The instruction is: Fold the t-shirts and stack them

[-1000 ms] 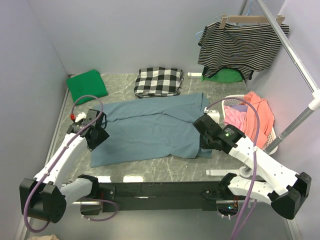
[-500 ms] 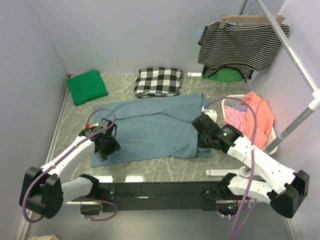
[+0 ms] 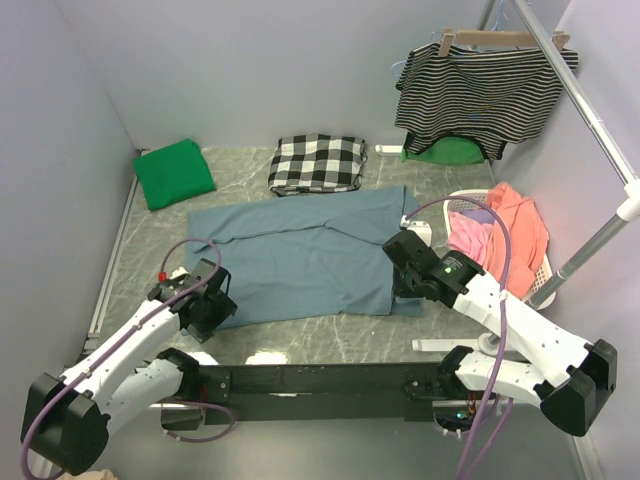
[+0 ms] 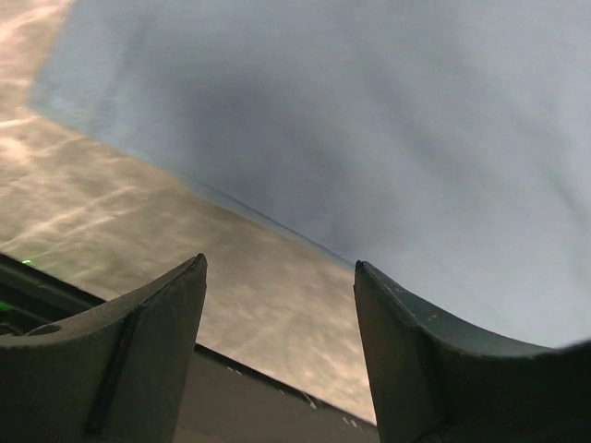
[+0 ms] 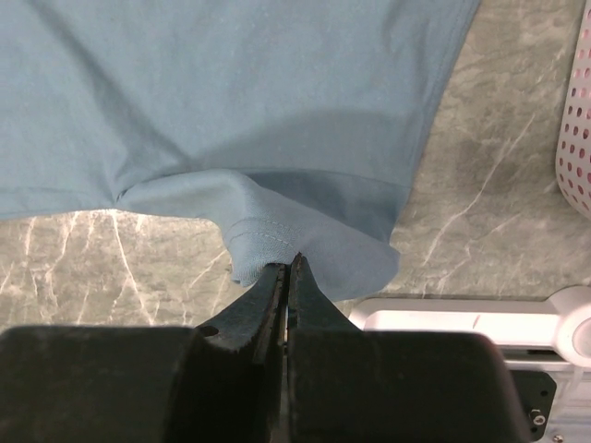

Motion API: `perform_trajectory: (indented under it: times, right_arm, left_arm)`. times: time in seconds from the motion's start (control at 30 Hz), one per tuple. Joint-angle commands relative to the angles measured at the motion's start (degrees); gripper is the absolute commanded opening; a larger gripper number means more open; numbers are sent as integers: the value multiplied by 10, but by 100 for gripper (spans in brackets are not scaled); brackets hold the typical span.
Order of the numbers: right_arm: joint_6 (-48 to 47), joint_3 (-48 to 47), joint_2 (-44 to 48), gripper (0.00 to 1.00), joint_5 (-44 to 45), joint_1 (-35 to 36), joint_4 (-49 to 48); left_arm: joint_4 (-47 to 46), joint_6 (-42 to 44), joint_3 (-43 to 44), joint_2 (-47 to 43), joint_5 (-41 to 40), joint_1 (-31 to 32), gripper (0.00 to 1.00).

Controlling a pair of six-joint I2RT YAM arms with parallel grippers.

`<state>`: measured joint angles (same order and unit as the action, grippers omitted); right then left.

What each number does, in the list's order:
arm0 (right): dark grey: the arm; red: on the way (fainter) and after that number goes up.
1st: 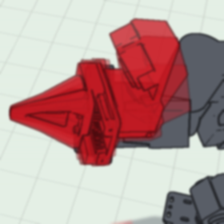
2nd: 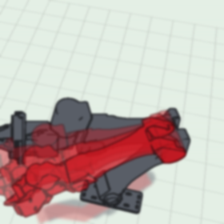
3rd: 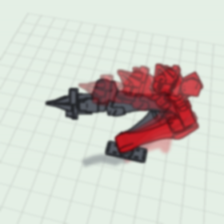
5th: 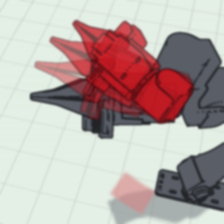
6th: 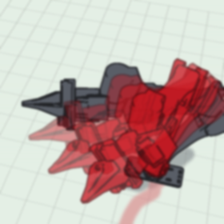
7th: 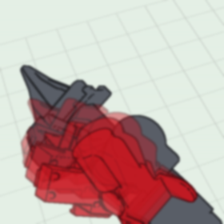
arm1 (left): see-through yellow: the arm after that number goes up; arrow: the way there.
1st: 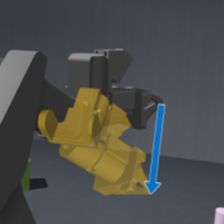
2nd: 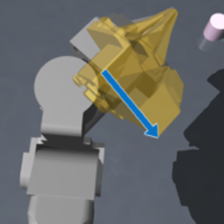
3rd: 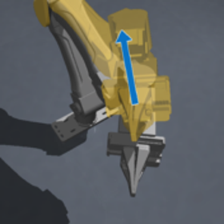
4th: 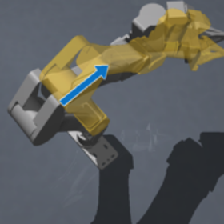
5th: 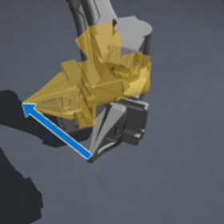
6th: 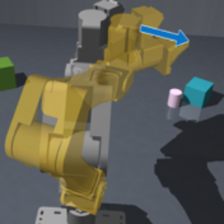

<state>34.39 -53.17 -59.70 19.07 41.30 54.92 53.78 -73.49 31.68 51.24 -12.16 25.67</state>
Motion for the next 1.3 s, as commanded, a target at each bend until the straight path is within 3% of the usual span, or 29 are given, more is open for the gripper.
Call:
perform_trajectory:
  times: [0.0,0.3,0.57,0.77,0.87,0.9,1.0,1.27]
  right_arm:
    - [-6,-3,14,0,9,-4,-15]
    - [-22,-4,10,0,7,-14,-16]
    - [-29,-6,7,0,-3,-24,-19]
    - [-29,-10,11,0,-2,-25,-12]
    - [-28,-11,15,0,1,-27,-10]
    - [-28,-11,15,0,1,-27,-10]
    - [-28,-11,14,0,4,-28,-8]
    - [-17,-28,27,0,28,-31,3]
  left_arm:
    - [-3,-60,-12,18,-43,3,71]
    - [-53,-101,-39,54,-79,5,70]
    - [-82,-137,-77,56,-119,6,63]
    - [-87,-143,-74,73,-150,6,45]
    - [-90,-140,-68,87,-160,8,28]
    - [-90,-142,-66,90,-162,8,18]
    - [-93,-138,-65,94,-161,8,3]
    - [-68,-111,-58,50,-112,19,1]
